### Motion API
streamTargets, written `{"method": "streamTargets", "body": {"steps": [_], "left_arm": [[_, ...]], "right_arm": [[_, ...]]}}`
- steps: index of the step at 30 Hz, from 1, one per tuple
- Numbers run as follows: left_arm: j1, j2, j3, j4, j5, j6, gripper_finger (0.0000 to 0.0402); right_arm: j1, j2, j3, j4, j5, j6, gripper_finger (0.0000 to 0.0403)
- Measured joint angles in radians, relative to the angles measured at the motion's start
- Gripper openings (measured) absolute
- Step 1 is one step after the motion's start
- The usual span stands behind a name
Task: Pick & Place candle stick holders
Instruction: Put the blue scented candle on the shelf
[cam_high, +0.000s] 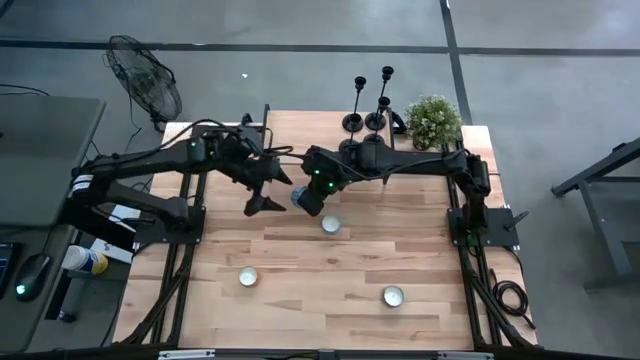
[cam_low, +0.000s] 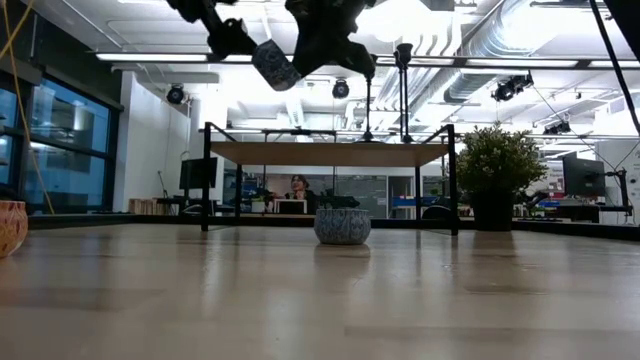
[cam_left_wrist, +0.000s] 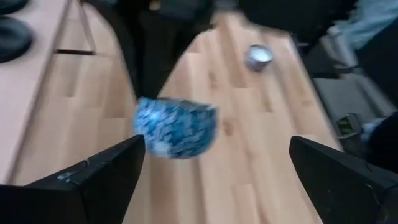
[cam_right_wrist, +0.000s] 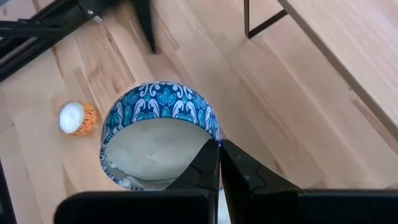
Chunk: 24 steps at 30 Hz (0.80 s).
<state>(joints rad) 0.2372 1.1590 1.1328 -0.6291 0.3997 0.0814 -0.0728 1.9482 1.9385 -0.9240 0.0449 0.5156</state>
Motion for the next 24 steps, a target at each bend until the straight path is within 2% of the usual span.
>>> {"method": "streamTargets", "body": {"steps": [5,8,24], "left_arm": [[-0.03,0.036,0.0,0.014,-0.14,0.007,0.0388],[-0.031,0.053,0.0,0.026,-0.189,0.02,0.0388],[-0.031,0.07,0.0,0.081,-0.124,0.029,0.0388]], "right_arm": [[-0.001,-0.004,0.0,0.002,-0.01,-0.018,0.0],[0.0,-0.004,0.0,0.002,-0.014,-0.024,0.0],[-0.008,-0.004,0.0,0.06,0.02,-0.001,0.0]]}}
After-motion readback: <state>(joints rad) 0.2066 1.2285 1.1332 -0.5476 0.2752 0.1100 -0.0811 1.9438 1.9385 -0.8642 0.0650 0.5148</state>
